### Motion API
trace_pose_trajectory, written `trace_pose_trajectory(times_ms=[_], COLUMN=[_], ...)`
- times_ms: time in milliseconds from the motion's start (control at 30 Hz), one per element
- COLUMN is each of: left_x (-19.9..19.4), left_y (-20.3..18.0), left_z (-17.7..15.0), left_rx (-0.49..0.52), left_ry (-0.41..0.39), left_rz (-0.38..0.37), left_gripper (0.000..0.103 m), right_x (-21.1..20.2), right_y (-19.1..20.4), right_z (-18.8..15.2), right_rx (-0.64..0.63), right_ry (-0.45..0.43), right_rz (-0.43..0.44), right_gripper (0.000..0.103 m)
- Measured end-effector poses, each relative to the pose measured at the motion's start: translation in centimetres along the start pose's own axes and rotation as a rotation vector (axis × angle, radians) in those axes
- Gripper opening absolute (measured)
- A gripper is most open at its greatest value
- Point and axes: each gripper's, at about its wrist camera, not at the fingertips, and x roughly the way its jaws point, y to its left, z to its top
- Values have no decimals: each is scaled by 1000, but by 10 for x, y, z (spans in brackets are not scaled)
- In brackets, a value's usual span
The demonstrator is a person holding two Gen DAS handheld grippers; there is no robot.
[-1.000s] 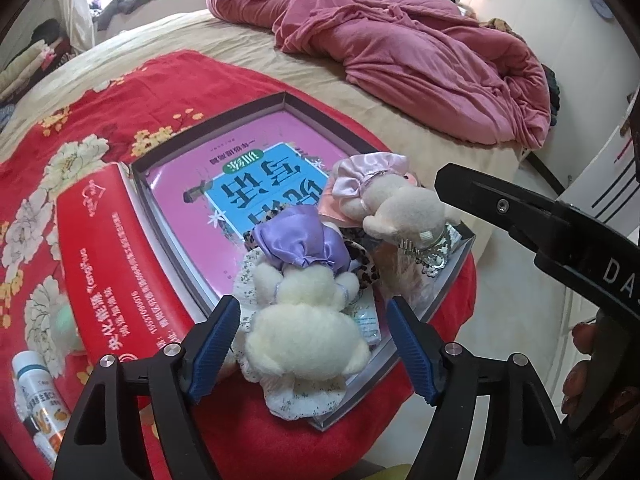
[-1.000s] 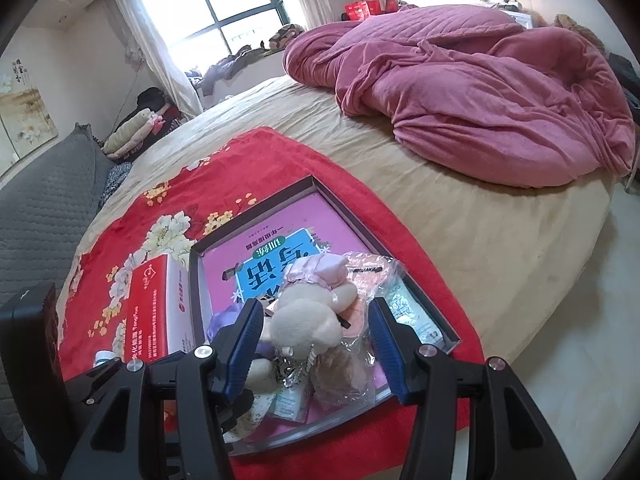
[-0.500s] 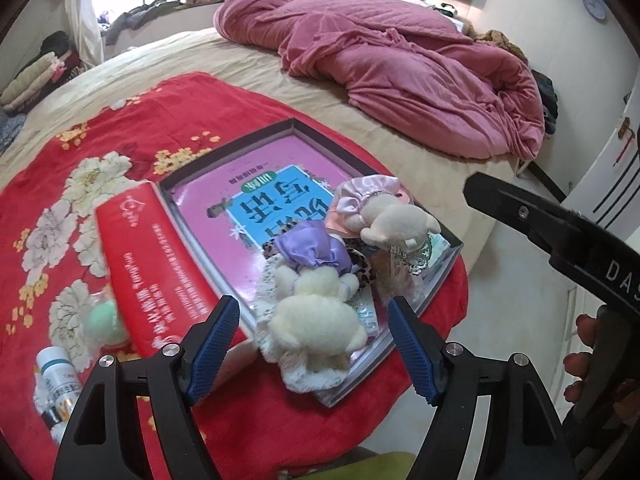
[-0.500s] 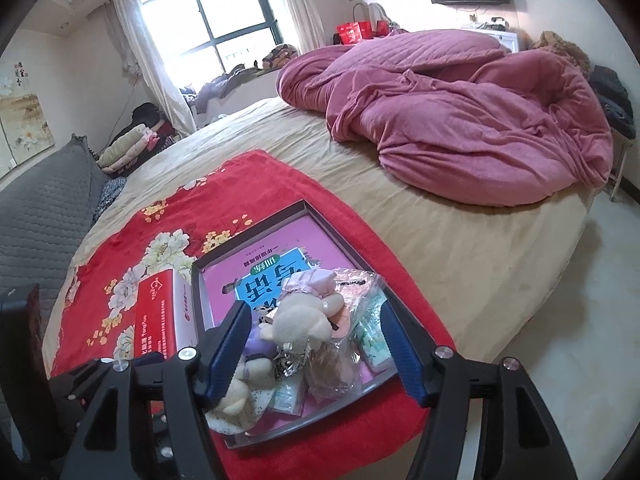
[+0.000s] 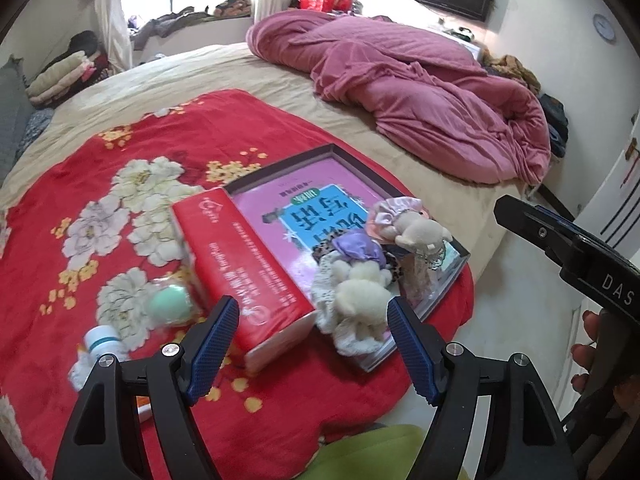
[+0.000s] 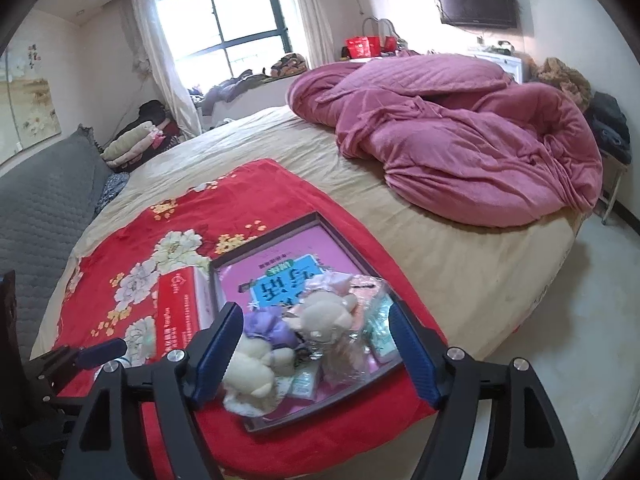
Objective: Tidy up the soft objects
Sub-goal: 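Move both open tools back over the remaining items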
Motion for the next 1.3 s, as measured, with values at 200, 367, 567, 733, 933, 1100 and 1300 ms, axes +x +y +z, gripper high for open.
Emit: trace_pose_trajectory(times_ms=[200,367,567,733,933,1100,1300], left_x=[-21,-40,-60,-79,-97,-108,-111], left_y=[16,35,59,85,119,149,178], left_z=[-6,-11,-22,-34,-52,-69,-90], left_rx=[-10,-31,-69,-103,-156,-212,-270], left_ry=[-16,-36,-56,-69,-73,-67,-45], left_rz=[22,36,55,80,127,158,188], left_gripper=[78,78,78,78,78,78,78], right_x=[-9,-18,-27,-28,-30,-28,-20], right_y=[31,57,88,118,158,187,217], right_z=[1,5,5,0,-6,-13,-26], right_rx=[-49,-96,-148,-191,-254,-301,-361], right_ry=[-11,-25,-30,-25,-12,0,32], right_rz=[22,31,53,88,129,156,173], right_gripper=[76,76,76,76,76,76,76])
